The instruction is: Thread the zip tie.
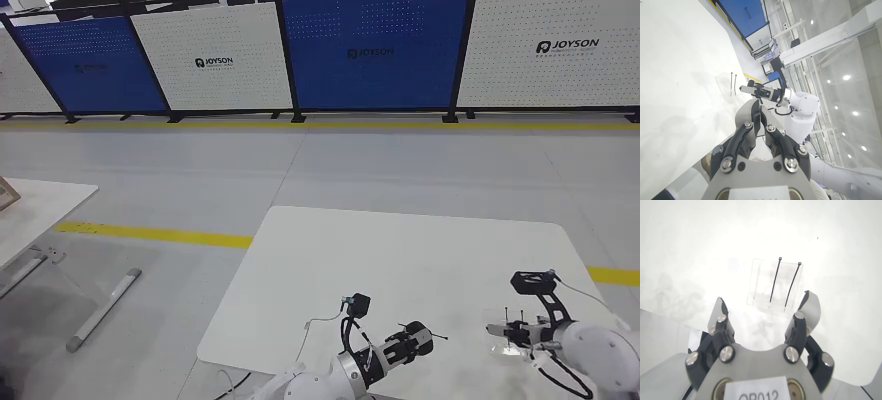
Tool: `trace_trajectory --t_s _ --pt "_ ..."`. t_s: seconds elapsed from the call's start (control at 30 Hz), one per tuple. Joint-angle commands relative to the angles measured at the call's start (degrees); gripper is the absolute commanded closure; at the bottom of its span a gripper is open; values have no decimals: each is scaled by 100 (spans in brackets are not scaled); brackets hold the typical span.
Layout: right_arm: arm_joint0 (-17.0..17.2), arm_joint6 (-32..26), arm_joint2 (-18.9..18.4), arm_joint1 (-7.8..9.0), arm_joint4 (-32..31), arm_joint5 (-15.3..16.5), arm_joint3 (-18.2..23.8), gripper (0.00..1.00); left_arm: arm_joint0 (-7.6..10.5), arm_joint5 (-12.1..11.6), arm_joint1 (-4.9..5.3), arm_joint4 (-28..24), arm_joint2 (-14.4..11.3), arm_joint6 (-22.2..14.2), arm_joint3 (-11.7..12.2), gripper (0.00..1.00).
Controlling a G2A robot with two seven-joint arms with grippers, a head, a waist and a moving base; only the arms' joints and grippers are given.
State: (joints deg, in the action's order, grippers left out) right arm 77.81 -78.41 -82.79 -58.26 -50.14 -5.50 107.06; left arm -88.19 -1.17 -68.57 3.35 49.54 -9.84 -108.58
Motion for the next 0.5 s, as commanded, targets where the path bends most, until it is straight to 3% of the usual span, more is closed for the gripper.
trace_trajectory --t_s 0.0,0.1,0.47 --pt "-30 3 21 1 8 14 -67 40 0 0 0 0 0 0 0 100" --pt "-75 5 52 3 42 24 -170 53 0 0 0 0 0 0 0 100" --pt "-279 -124 255 3 -105 -216 -431 58 0 0 0 0 0 0 0 100"
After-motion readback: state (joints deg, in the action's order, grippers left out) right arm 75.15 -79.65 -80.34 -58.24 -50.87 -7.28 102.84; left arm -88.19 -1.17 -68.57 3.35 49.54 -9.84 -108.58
